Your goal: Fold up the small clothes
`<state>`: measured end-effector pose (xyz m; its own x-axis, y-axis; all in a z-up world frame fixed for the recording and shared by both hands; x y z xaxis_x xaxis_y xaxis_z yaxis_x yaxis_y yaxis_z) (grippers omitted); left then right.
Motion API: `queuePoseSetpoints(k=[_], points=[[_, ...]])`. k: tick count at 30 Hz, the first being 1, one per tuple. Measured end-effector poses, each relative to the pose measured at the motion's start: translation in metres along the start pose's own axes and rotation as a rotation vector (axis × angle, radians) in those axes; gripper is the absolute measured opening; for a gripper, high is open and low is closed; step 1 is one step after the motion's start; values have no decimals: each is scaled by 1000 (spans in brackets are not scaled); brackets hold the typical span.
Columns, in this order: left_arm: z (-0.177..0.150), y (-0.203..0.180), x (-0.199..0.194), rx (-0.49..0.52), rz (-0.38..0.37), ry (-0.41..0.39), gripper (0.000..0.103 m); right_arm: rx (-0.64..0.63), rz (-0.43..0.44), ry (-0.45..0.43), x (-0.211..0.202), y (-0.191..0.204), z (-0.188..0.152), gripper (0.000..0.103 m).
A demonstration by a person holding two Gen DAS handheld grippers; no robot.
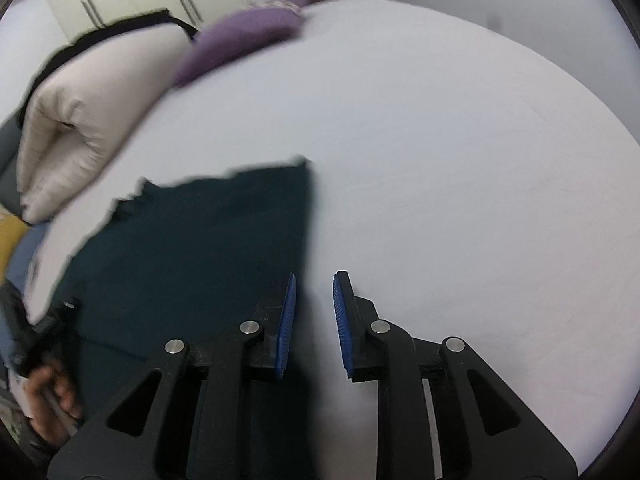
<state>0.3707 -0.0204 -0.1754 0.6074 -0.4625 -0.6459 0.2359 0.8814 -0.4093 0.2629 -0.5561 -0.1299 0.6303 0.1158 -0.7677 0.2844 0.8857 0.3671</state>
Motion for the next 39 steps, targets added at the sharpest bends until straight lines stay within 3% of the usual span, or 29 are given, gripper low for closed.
queuePoseSetpoints(k=[3,6,8,12,15,16,17,18,20,21,22,24,28,32,34,36,39], points=[[-3,0,-2,1,1,5,15,-82,32,55,9,32,-9,19],[-4,0,-5,-2,-3,3,15,-94,-16,114,28,27,-23,19],[-6,0,-8,-2,-6,3,15,-72,51,85,26,15,-28,17],[-8,2,-8,-14,-12,-1,15,-43,49,70,9,11,-29,17],[-9,6,-9,-43,-43,-10,15,-64,77,-5,-9,22,-25,24],[-9,8,-10,-54,-58,-14,15,-72,56,-14,-6,23,-26,40],[-8,10,-12,-71,-77,-15,16,-67,14,7,2,20,-29,68],[-8,11,-15,-86,-84,-13,18,-59,-25,54,12,18,-33,80],[-7,15,-28,-111,-73,-9,33,-84,-63,55,14,21,-38,75],[-8,17,-40,-112,-63,-20,49,-77,-62,37,4,25,-37,75],[-8,19,-55,-109,-46,-44,68,-45,-7,1,-12,29,-36,75],[-11,32,-89,-109,-3,-97,81,-7,25,-68,-38,37,-35,75],[-27,78,-147,-198,15,-141,81,-26,125,-85,-72,72,-53,75],[-53,143,-209,-322,75,-201,81,-26,259,-19,-92,102,-90,75],[-70,180,-237,-428,85,-235,81,-19,288,2,-92,110,-100,75],[-87,213,-258,-525,101,-267,82,-3,362,82,-88,137,-137,75],[-113,258,-281,-691,99,-323,83,-26,389,134,-87,160,-172,75]])
Point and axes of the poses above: each gripper's, at about its wrist camera, not at the fingertips, and x roughly the way its jaws point, y to its left, z to its top, the point moved 3 cm from there along x, roughly the way its jaws point, and after that the axes turned 8 degrees about x, right-handed, at the moved point
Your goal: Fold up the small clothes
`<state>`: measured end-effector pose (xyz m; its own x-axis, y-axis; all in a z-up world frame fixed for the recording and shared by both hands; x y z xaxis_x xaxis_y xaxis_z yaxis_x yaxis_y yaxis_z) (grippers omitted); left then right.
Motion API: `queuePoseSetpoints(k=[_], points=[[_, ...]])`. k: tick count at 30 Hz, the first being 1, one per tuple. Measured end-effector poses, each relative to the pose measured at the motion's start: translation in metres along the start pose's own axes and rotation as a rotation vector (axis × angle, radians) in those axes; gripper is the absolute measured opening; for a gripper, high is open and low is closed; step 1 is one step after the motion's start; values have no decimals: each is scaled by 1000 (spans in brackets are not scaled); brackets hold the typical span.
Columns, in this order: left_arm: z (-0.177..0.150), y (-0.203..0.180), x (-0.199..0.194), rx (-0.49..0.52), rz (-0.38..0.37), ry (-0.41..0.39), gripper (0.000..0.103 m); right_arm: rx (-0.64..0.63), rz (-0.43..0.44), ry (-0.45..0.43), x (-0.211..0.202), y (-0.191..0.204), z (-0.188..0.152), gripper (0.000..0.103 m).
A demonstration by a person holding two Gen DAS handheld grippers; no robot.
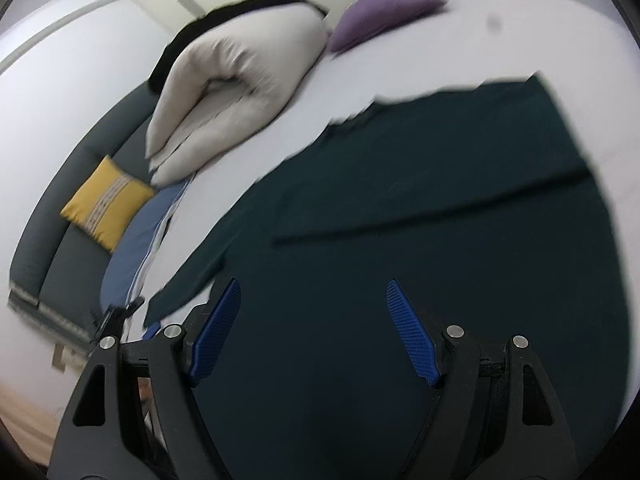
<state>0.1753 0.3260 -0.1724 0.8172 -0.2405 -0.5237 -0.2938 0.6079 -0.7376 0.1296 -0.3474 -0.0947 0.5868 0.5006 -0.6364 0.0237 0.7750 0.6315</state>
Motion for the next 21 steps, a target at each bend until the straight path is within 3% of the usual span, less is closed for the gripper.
queuePoseSetpoints(k=[4,8,12,14,17,19,21], points=[[13,32,-6,-174,-70,-55,83,0,19,45,12,20,-34,75],[26,47,-1,-317,-65,-110,83,0,19,45,11,31,-51,75],[34,63,-4,-463,-65,-194,83,-6,15,35,9,35,-53,75],[37,66,0,-488,-72,-217,81,-1,17,33,5,29,-49,75],[44,73,8,-506,-78,-195,50,11,20,31,3,19,-40,75],[43,82,15,-544,-101,-167,20,26,28,29,3,13,-39,75],[40,87,14,-549,-85,-155,8,38,32,22,-1,6,-40,75]])
Point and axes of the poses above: each gripper's, at about its wrist camera, not at the fingertips, and x roughly the way its jaws point, y to its left, z to its top, the point moved 3 cm from there along x, roughly the way its jaws point, and after that the axes turned 8 degrees about x, right-handed, at the moved point
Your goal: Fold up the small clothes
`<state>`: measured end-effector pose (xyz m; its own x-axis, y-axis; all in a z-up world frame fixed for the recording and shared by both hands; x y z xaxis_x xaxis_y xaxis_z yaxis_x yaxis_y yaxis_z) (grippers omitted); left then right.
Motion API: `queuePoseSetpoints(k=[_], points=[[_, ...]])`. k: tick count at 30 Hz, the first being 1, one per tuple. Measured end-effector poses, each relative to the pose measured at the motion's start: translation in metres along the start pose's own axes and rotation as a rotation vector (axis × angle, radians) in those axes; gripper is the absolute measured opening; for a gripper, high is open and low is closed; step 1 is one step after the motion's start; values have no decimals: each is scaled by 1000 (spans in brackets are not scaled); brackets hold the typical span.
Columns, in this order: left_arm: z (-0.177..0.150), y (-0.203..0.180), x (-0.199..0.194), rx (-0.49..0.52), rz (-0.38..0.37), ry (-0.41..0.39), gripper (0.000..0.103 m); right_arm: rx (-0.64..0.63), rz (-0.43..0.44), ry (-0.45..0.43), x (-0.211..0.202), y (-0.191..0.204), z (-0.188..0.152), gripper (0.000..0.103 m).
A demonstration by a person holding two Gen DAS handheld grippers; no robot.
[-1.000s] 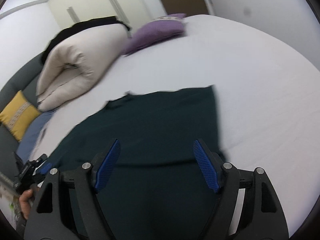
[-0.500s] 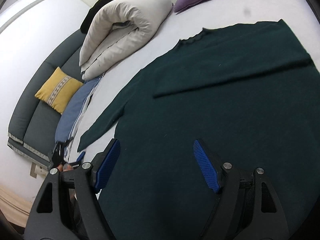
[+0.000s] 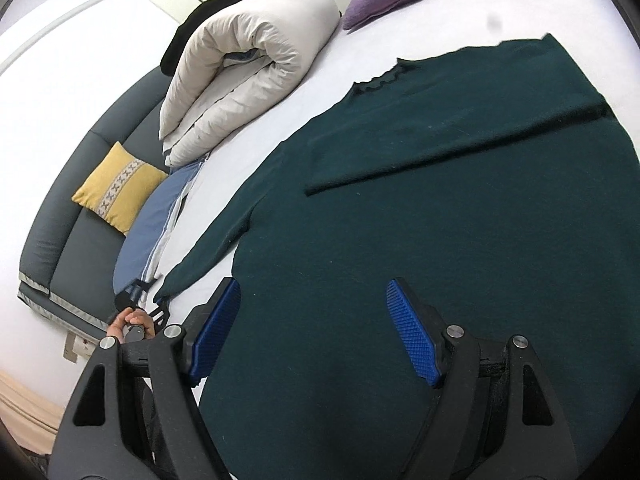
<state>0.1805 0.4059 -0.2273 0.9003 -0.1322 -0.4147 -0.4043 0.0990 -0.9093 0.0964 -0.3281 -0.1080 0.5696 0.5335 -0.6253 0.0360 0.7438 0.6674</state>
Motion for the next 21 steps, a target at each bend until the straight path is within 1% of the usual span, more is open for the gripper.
queuePoseSetpoints(k=[2,3,6,9,11,12,16,18,20,21], points=[[-5,-7,-2,42,18,-2,8,18,1,-6,-4,-10,0,75],[-9,-15,-3,82,28,-4,8,28,0,-8,-5,-15,1,75],[-25,-51,2,243,51,18,8,67,-2,-23,-12,-36,2,73],[-56,-97,15,448,79,57,8,96,-7,-36,-17,-52,2,71],[-88,-130,27,605,94,103,8,120,-14,-43,-20,-64,4,70],[-103,-143,32,667,101,122,8,128,-13,-47,-22,-68,5,70],[-185,-190,60,957,136,200,8,156,-8,-66,-27,-83,12,70],[-226,-206,74,1081,147,240,8,178,-4,-72,-28,-90,17,70],[-277,-220,89,1240,162,279,8,194,4,-79,-29,-96,21,70],[-296,-224,93,1299,165,292,9,203,6,-81,-29,-99,23,70]])
Point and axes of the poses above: each gripper's, at about its wrist camera, not at the fingertips, and x roughly the way its jaws point, y to its left, z to its top, the point moved 3 cm from there along x, roughly the way its jaws point, and after that the axes turned 8 degrees about x, right-handed, at the moved point
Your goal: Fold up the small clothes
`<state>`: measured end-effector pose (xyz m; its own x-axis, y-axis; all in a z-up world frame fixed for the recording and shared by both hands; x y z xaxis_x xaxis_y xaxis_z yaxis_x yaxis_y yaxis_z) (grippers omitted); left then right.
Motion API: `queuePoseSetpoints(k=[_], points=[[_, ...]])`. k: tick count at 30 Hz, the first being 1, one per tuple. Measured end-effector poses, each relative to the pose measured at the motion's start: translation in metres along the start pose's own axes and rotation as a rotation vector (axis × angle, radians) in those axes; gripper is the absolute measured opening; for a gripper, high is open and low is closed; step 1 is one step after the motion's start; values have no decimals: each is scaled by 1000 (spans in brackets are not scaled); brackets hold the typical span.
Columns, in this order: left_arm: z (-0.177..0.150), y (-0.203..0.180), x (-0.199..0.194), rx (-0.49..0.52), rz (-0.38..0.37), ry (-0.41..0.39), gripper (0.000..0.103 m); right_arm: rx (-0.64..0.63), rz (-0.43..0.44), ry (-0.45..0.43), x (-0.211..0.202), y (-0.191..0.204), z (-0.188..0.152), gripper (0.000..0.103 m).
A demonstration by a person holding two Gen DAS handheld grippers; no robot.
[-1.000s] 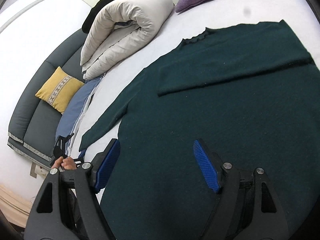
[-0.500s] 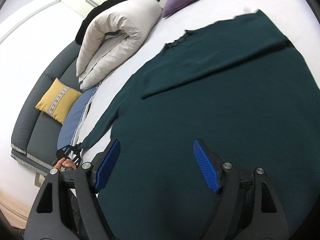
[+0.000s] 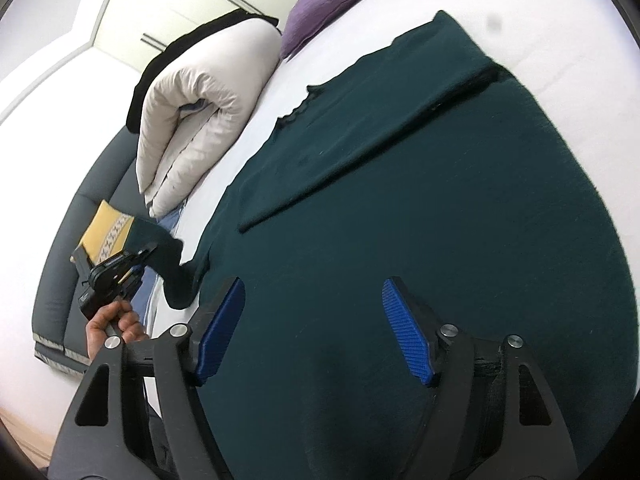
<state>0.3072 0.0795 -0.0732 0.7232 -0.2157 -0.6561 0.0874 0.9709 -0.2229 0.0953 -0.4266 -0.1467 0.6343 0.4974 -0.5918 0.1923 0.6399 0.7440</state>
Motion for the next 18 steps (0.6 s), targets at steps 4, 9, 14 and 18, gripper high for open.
queuePoseSetpoints(k=[4,9,14,18], points=[[-12,-89,30,276,37,32,9,37,2,-9,1,-12,10,70],[-31,-161,59,476,66,35,9,71,12,-25,-2,-24,16,70],[-49,-202,76,578,80,47,9,93,18,-48,-8,-34,21,70],[-61,-216,86,559,49,74,9,97,14,-66,-12,-36,23,70]])
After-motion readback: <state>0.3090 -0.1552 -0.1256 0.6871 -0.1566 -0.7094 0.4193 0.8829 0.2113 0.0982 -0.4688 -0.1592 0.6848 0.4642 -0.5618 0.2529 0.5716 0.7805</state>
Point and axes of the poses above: each gripper's, at about its wrist camera, not at the fingertips, and x roughly the way its jaws point, y to its left, z to its top, the point moved 3 cm from there along x, roughly the way its jaws point, and after that the axes turned 8 degrees about x, right-handed, at the moved point
